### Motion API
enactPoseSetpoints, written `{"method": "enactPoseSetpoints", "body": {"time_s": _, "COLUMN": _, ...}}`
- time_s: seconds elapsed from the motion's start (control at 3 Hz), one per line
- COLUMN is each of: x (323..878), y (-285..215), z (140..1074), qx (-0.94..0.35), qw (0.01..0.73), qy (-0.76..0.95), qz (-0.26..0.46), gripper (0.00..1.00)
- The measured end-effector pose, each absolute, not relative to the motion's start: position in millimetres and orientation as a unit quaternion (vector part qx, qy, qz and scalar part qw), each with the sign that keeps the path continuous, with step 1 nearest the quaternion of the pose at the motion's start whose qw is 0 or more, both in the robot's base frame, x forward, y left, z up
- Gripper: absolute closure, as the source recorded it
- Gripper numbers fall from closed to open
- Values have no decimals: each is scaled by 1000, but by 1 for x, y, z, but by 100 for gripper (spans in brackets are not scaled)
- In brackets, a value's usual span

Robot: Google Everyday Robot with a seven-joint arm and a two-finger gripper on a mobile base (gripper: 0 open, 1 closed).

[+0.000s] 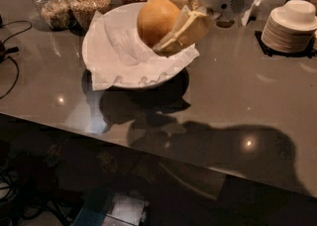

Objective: Pick orange from white bowl

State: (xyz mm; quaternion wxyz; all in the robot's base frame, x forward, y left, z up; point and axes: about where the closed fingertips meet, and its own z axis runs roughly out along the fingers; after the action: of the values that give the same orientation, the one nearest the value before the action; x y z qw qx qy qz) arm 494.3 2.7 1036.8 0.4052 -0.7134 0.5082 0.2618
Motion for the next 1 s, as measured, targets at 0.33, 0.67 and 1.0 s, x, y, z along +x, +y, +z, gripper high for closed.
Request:
{"method": "enactPoseSetpoints", "body": {"time_s": 0.33, "x": 459, "y": 6, "z": 1023, "qx": -679, "qw": 430, "qy": 522, "qz": 287, "gripper": 100}}
{"method": "enactPoseSetpoints", "body": {"time_s": 0.67, "x": 433, "y": 6, "z": 991, "qx": -638, "qw": 433, "qy": 539, "qz": 339, "gripper": 100}}
{"method": "enactPoseSetpoints", "body": {"time_s": 1.0, "x": 415, "y": 6, "z": 977, "qx": -624, "qw": 423, "qy": 547, "qz": 364, "gripper": 100}}
